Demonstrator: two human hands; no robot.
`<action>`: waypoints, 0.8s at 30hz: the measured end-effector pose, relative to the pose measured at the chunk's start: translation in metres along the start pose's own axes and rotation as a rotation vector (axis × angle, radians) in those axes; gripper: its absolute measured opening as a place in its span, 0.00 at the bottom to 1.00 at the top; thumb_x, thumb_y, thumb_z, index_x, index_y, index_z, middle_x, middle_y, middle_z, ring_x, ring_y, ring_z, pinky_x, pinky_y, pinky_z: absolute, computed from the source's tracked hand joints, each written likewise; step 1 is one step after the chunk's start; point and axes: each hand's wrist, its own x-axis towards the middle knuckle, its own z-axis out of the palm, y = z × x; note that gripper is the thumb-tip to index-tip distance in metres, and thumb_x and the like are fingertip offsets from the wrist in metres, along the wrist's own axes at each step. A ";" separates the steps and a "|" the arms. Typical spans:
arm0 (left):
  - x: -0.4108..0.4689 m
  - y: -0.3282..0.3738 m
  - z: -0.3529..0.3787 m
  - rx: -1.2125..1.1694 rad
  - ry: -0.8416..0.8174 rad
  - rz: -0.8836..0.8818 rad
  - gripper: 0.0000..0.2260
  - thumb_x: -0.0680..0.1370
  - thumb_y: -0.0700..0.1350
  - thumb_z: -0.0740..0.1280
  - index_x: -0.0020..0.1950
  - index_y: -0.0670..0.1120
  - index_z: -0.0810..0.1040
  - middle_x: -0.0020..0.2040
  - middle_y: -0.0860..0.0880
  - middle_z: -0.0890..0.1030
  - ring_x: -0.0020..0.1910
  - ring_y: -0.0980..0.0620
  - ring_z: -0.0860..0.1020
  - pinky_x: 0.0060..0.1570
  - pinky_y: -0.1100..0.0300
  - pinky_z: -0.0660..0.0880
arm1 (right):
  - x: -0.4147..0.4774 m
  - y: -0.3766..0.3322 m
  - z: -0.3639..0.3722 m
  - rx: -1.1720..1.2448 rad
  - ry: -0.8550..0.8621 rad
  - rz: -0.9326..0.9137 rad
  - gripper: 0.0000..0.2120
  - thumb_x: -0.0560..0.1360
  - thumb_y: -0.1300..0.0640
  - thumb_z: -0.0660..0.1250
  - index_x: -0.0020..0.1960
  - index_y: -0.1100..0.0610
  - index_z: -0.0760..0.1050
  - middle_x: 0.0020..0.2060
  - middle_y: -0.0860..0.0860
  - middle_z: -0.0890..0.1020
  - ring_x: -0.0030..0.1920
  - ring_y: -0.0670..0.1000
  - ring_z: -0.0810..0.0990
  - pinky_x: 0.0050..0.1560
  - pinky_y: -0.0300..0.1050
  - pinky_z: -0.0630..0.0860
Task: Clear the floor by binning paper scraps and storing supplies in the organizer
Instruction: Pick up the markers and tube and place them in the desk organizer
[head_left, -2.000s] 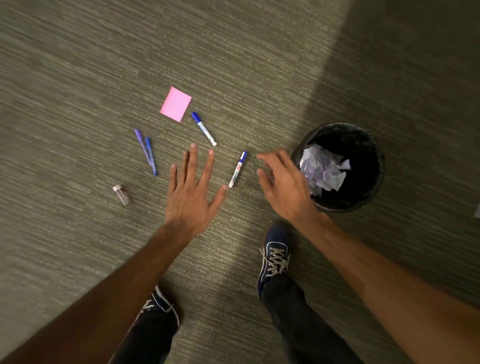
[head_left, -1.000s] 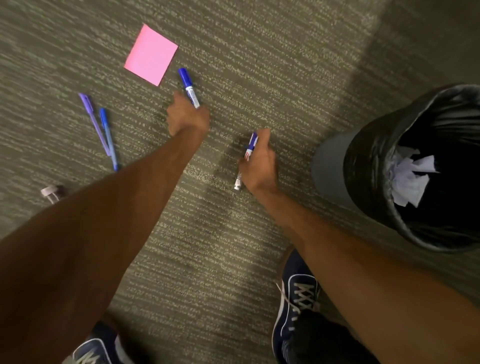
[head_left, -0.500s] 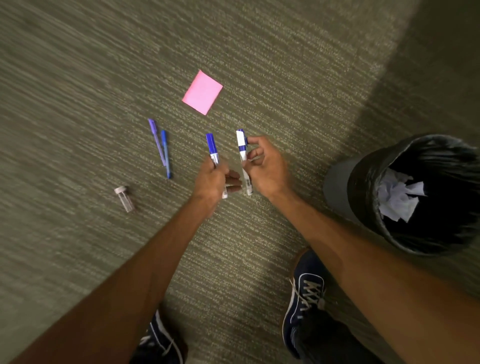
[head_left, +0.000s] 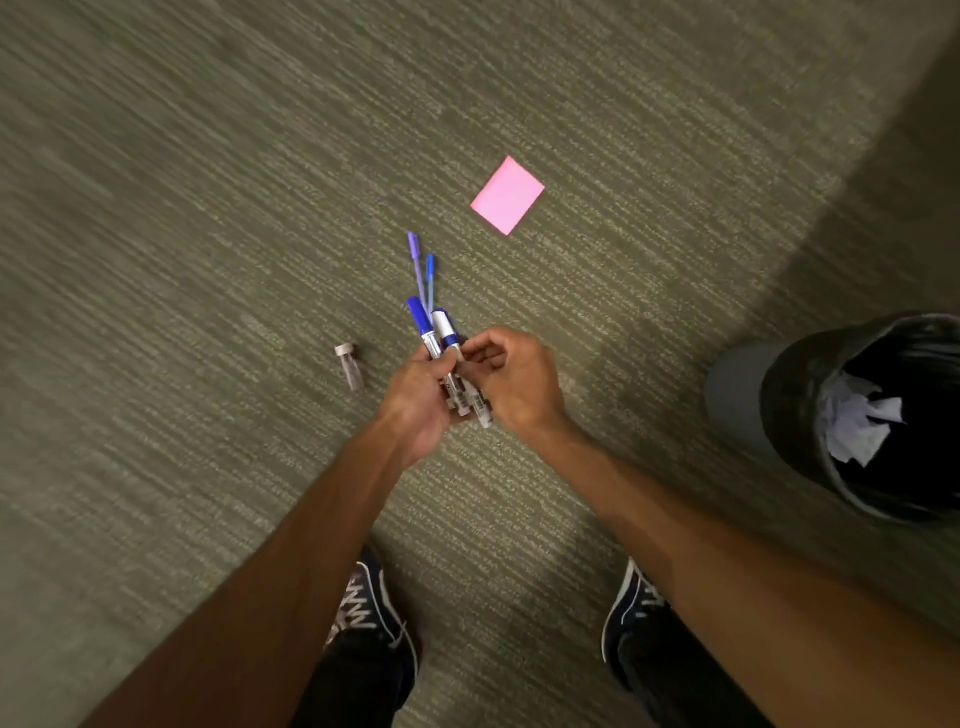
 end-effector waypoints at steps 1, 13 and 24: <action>-0.001 0.001 -0.011 -0.009 0.010 0.002 0.08 0.86 0.41 0.56 0.60 0.46 0.74 0.47 0.45 0.86 0.41 0.48 0.85 0.39 0.50 0.81 | -0.003 -0.002 0.012 -0.006 -0.021 -0.009 0.06 0.73 0.64 0.76 0.50 0.63 0.83 0.42 0.55 0.87 0.42 0.54 0.86 0.48 0.51 0.84; 0.025 -0.010 -0.146 0.053 0.210 0.199 0.03 0.86 0.41 0.59 0.59 0.44 0.70 0.37 0.45 0.78 0.31 0.50 0.80 0.35 0.54 0.80 | 0.024 0.033 0.136 -0.215 0.027 -0.099 0.11 0.76 0.61 0.71 0.58 0.62 0.79 0.47 0.60 0.83 0.46 0.58 0.82 0.52 0.59 0.78; 0.064 -0.019 -0.243 0.066 0.230 0.139 0.12 0.81 0.31 0.63 0.57 0.45 0.79 0.47 0.47 0.86 0.51 0.46 0.83 0.59 0.44 0.78 | 0.079 0.064 0.233 -0.542 -0.110 -0.162 0.31 0.74 0.57 0.75 0.73 0.56 0.65 0.63 0.61 0.74 0.59 0.62 0.79 0.55 0.61 0.79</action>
